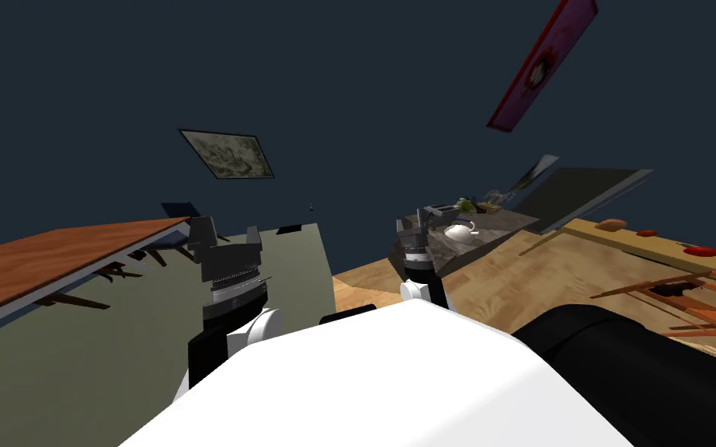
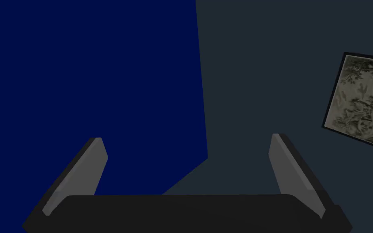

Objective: Push the door open

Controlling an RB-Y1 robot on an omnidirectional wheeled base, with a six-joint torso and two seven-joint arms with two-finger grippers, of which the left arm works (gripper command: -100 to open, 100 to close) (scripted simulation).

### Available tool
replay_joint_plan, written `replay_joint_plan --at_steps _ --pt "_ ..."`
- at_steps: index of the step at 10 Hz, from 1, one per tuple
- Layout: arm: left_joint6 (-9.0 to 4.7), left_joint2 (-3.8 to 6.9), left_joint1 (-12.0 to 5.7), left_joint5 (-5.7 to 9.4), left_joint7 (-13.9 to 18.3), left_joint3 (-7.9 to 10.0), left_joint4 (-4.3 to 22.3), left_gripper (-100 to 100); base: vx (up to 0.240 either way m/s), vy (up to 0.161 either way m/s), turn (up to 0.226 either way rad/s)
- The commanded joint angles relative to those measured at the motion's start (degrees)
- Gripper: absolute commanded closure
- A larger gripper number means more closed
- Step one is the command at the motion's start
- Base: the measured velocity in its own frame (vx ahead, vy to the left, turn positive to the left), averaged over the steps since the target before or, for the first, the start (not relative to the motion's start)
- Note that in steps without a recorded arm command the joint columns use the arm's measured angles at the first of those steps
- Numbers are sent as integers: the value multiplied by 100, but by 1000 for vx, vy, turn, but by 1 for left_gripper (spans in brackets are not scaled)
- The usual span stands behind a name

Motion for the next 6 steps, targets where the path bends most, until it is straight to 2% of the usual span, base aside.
replay_joint_plan --at_steps 1,3,6 --pt "-5 66 -12 25 -8 22 47 -100 66 2 88" --pt "-7 91 -17 35 -11 31 65 -100 3 131 37" --pt "-14 185 -35 73 -22 64 135 -100 59 178 59"
